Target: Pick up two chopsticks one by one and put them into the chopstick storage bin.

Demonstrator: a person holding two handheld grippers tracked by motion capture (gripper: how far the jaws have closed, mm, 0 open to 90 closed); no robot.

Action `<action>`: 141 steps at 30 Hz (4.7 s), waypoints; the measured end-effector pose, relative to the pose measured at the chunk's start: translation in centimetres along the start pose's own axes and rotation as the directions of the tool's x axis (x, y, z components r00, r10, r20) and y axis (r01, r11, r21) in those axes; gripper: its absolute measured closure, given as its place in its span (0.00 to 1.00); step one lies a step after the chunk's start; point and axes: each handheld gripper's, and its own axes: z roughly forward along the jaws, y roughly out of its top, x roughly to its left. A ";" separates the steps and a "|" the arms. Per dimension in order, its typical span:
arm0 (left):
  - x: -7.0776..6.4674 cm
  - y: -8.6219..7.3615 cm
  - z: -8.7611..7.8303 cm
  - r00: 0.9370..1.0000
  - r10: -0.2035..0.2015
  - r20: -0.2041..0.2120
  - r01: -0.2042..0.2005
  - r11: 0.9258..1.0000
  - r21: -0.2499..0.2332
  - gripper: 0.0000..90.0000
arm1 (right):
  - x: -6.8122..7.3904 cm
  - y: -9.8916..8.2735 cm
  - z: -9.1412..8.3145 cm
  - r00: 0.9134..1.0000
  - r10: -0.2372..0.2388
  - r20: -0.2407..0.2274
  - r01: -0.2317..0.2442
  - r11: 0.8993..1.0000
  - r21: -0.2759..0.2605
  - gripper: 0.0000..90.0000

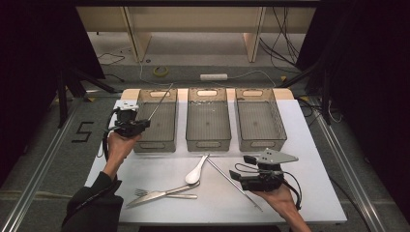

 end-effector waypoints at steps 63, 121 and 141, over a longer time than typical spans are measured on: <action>-6.5 -4.7 -5.5 0.958 0.069 0.279 -0.033 0.991 -0.132 0.18 | 0.6 2.0 4.0 0.968 -0.243 -0.059 0.235 0.805 0.544 0.40; -10.1 -6.4 -7.3 0.930 0.193 0.312 -0.145 0.975 -0.169 0.18 | 0.1 1.8 9.4 0.960 -0.242 -0.142 0.260 0.579 0.773 0.95; -10.2 -6.5 -7.2 0.928 0.205 0.312 -0.161 0.973 -0.163 0.18 | -0.1 2.9 7.6 0.938 -0.289 -0.194 0.327 0.543 0.773 0.96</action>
